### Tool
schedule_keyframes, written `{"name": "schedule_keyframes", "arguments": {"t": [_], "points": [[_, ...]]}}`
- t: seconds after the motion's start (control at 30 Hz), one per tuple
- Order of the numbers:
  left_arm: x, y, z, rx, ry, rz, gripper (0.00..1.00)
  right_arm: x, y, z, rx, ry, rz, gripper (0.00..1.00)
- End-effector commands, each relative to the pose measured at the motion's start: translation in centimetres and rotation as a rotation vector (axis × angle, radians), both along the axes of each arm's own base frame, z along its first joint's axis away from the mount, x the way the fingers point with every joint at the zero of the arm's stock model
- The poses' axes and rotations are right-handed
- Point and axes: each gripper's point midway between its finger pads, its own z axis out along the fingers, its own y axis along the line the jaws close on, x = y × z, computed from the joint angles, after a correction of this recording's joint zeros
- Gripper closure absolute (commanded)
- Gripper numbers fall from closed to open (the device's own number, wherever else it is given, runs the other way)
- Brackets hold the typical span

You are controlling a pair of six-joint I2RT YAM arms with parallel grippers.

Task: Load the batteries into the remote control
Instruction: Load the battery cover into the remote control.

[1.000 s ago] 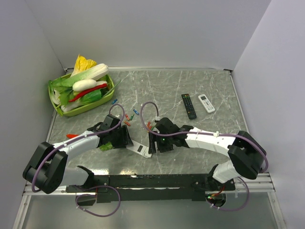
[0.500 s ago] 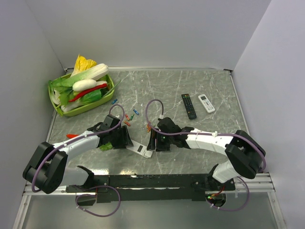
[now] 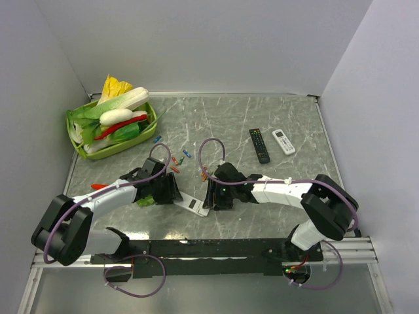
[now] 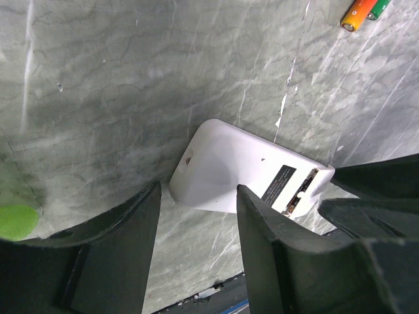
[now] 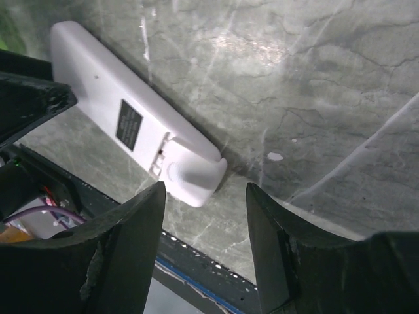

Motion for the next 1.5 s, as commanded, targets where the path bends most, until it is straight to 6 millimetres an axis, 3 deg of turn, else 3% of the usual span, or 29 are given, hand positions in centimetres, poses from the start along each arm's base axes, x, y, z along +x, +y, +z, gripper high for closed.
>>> {"name": "schedule_keyframes", "arguments": {"t": [0.0, 0.9, 1.47], "points": [[0.1, -0.3, 0.4, -0.015, 0.003, -0.005, 0.45, 0.7, 0.1, -0.6, -0.005, 0.011, -0.052, 0.41], [-0.4, -0.6, 0.9, -0.053, -0.008, -0.009, 0.49, 0.2, 0.9, -1.2, -0.052, 0.046, -0.063, 0.47], [-0.7, -0.9, 1.4, -0.088, -0.013, -0.009, 0.49, 0.1, 1.6, -0.3, -0.073, 0.043, -0.069, 0.57]]}}
